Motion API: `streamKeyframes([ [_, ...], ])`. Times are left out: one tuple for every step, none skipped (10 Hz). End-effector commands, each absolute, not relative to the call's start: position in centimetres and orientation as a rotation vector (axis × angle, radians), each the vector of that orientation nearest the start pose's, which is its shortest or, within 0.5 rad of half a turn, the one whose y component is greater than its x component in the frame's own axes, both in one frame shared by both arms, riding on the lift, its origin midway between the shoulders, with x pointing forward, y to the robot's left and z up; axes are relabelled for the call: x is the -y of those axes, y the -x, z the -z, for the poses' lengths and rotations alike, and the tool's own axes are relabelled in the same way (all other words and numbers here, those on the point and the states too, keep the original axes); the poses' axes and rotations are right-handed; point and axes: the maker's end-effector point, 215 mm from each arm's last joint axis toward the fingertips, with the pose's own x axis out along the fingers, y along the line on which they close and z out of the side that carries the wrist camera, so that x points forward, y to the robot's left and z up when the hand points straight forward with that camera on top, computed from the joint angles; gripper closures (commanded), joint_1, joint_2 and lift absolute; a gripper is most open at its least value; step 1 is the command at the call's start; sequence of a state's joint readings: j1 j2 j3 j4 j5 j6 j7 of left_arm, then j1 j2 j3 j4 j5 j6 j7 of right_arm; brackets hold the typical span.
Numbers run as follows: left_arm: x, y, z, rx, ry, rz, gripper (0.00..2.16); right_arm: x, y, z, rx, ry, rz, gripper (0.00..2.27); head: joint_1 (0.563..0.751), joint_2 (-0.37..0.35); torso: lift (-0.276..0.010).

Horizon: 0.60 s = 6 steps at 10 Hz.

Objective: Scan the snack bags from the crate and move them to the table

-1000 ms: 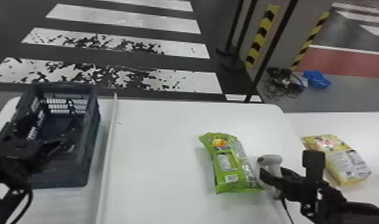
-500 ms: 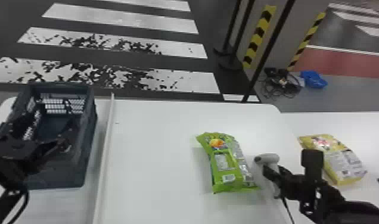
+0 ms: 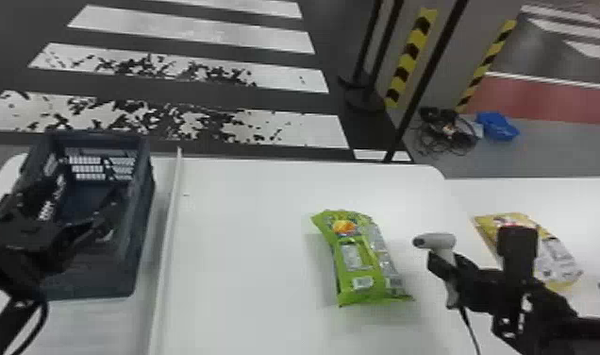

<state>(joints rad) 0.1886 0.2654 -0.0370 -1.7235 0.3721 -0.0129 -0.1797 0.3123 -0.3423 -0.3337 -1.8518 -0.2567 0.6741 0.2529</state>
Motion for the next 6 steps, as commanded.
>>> streamKeyframes([
  [-23.2, -53.4, 35.0, -0.028, 0.122, 0.258, 0.03, 43.0, -42.8, 45.2, -0.622, -0.022, 0.013, 2.24, 0.695, -0.223, -0.095],
  [-23.0, -53.4, 35.0, -0.029, 0.121, 0.263, 0.03, 42.4, -41.7, 44.0, -0.611, -0.045, 0.013, 2.24, 0.695, -0.225, -0.095],
  [-22.8, -53.4, 34.9, -0.028, 0.12, 0.268, 0.03, 41.7, -40.4, 43.6, -0.624, -0.058, 0.005, 2.24, 0.695, -0.225, -0.095],
  [-22.9, -53.4, 34.8, -0.027, 0.12, 0.267, 0.03, 41.0, -39.1, 43.3, -0.63, -0.079, 0.0, 2.24, 0.695, -0.224, -0.095],
  [-22.9, -53.4, 34.8, -0.027, 0.125, 0.269, 0.03, 40.4, -38.1, 43.0, -0.631, -0.092, -0.007, 2.24, 0.695, -0.22, -0.095],
  [-22.9, -53.4, 34.8, -0.028, 0.124, 0.271, 0.03, 39.8, -37.0, 42.8, -0.641, -0.108, -0.013, 2.24, 0.695, -0.216, -0.095],
])
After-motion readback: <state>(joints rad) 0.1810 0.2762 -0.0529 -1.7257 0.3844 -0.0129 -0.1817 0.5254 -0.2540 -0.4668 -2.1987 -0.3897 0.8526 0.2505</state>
